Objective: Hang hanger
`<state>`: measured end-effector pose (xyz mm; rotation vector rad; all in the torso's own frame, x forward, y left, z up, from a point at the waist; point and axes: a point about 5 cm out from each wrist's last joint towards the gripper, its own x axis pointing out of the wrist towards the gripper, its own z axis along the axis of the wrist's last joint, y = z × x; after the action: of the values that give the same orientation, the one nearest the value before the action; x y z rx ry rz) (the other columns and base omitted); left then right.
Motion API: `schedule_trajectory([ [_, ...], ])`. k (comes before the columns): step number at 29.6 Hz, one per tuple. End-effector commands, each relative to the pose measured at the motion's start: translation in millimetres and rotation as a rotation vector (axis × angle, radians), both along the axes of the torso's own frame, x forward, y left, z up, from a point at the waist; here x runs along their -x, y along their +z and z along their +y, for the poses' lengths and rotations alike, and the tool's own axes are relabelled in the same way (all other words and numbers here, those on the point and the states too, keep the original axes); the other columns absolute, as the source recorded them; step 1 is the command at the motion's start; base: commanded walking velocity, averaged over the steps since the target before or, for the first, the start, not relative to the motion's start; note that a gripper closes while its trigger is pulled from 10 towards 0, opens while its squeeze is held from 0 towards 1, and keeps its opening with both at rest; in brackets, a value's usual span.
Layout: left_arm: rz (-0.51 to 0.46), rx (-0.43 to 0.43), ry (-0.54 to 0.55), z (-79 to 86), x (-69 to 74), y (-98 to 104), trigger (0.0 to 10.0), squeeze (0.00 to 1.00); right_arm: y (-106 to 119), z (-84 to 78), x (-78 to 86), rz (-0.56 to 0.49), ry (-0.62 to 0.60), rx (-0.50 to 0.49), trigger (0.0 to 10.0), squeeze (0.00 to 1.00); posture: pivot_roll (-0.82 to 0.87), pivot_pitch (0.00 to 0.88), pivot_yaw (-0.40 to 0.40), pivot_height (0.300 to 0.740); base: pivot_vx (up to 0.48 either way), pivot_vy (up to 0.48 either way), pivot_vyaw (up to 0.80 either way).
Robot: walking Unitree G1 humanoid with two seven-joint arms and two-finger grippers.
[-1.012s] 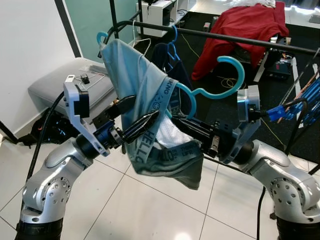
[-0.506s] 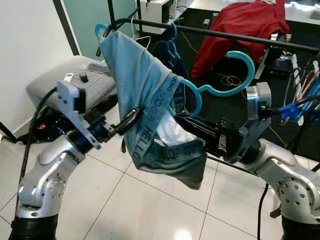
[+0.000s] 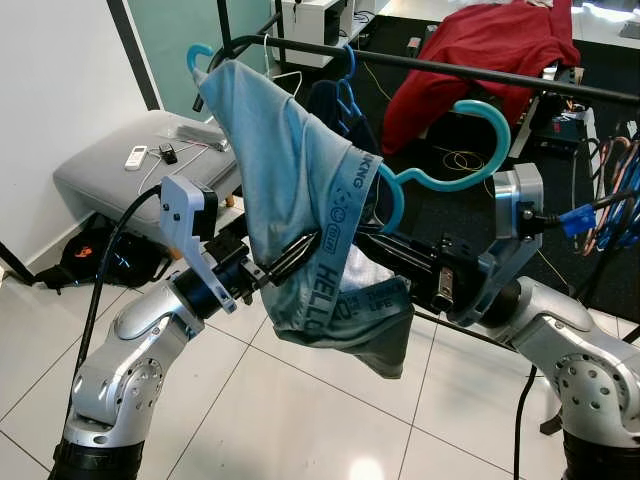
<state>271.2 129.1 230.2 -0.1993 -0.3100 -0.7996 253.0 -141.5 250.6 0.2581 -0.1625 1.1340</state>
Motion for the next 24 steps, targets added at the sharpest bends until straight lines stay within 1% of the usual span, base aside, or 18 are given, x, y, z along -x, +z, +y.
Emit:
schedule_trajectory([
  [1,-0.002,0.011,0.010,2.7,1.4,0,0.0,0.00,5,1.4,2.4,-0.018,0.019,-0.004,10.0,0.00,-0.12,0.104,0.023,0.740,0.000,0.000,0.00],
  [4,-0.015,0.014,0.034,7.4,-0.8,3,0.0,0.00,5,1.4,1.7,-0.017,0.014,-0.004,10.0,0.00,-0.12,0.106,0.023,0.740,0.000,0.000,0.00],
  [5,-0.033,0.015,0.080,16.6,-4.0,8,0.0,0.00,3,0.0,0.4,-0.010,-0.005,0.008,10.0,0.00,-0.12,0.111,0.023,0.740,0.000,0.000,0.00],
  [6,-0.033,0.015,0.080,16.6,-4.0,8,0.0,0.00,3,0.0,0.4,-0.010,-0.005,0.008,10.0,0.00,-0.12,0.111,0.023,0.740,0.000,0.000,0.00],
  [7,-0.048,0.018,0.123,26.1,-6.7,12,0.0,0.00,1,-1.1,-0.6,-0.006,-0.018,0.016,10.0,0.00,-0.12,0.113,0.022,0.740,0.000,0.000,0.00],
  [8,-0.067,0.023,0.184,40.0,-9.8,17,0.0,0.00,-1,-3.3,-1.5,0.002,-0.036,0.031,10.0,0.00,-0.12,0.116,0.022,0.740,0.000,0.000,0.00],
  [9,-0.067,0.023,0.184,40.0,-9.8,17,0.0,0.00,-1,-3.3,-1.5,0.002,-0.036,0.031,10.0,0.00,-0.12,0.116,0.022,0.740,0.000,0.000,0.00],
  [11,-0.093,0.046,0.279,64.3,-14.1,27,0.0,0.00,-6,-7.6,-2.7,0.016,-0.063,0.064,10.0,0.00,-0.12,0.118,0.023,0.740,0.000,0.000,0.00],
  [12,-0.093,0.046,0.279,64.3,-14.1,27,0.0,0.00,-6,-7.6,-2.7,0.016,-0.063,0.064,10.0,0.00,-0.12,0.118,0.023,0.740,0.000,0.000,0.00],
  [13,-0.108,0.056,0.324,76.6,-15.7,32,0.0,0.00,-9,-9.8,-2.6,0.025,-0.071,0.087,10.0,0.00,-0.12,0.118,0.023,0.740,0.000,0.000,0.00],
  [14,-0.108,0.056,0.324,76.6,-15.7,32,0.0,0.00,-9,-9.8,-2.6,0.025,-0.071,0.087,10.0,0.00,-0.12,0.118,0.023,0.740,0.000,0.000,0.00],
  [15,-0.124,0.074,0.378,91.5,-17.5,38,0.0,0.00,-13,-12.2,-2.2,0.038,-0.077,0.122,10.0,0.00,-0.12,0.118,0.023,0.740,0.000,0.000,0.00],
  [16,-0.124,0.074,0.378,91.5,-17.5,38,0.0,0.00,-13,-12.2,-2.2,0.038,-0.077,0.122,10.0,0.00,-0.12,0.118,0.023,0.740,0.000,0.000,0.00],
  [17,-0.141,0.089,0.422,103.4,-18.2,45,0.0,0.00,-19,-13.8,-1.1,0.052,-0.079,0.173,10.0,0.00,-0.12,0.118,0.023,0.740,0.000,0.000,0.00],
  [18,-0.153,0.103,0.450,111.3,-18.1,50,0.0,0.00,-25,-14.5,0.4,0.068,-0.077,0.213,10.0,0.00,-0.12,0.121,0.026,0.740,0.000,0.000,0.00],
  [21,-0.153,0.103,0.450,111.3,-18.1,50,0.0,0.00,-25,-14.5,0.4,0.068,-0.077,0.213,10.0,0.00,-0.12,0.121,0.026,0.740,0.000,0.000,0.00],
  [22,-0.159,0.111,0.463,114.7,-17.8,52,0.0,0.00,-29,-14.5,1.7,0.079,-0.074,0.243,10.0,0.00,-0.12,0.120,0.026,0.740,0.000,0.000,0.00],
  [24,-0.159,0.111,0.463,114.7,-17.8,52,0.0,0.00,-29,-14.5,1.7,0.079,-0.074,0.243,10.0,0.00,-0.12,0.120,0.026,0.740,0.000,0.000,0.00],
])
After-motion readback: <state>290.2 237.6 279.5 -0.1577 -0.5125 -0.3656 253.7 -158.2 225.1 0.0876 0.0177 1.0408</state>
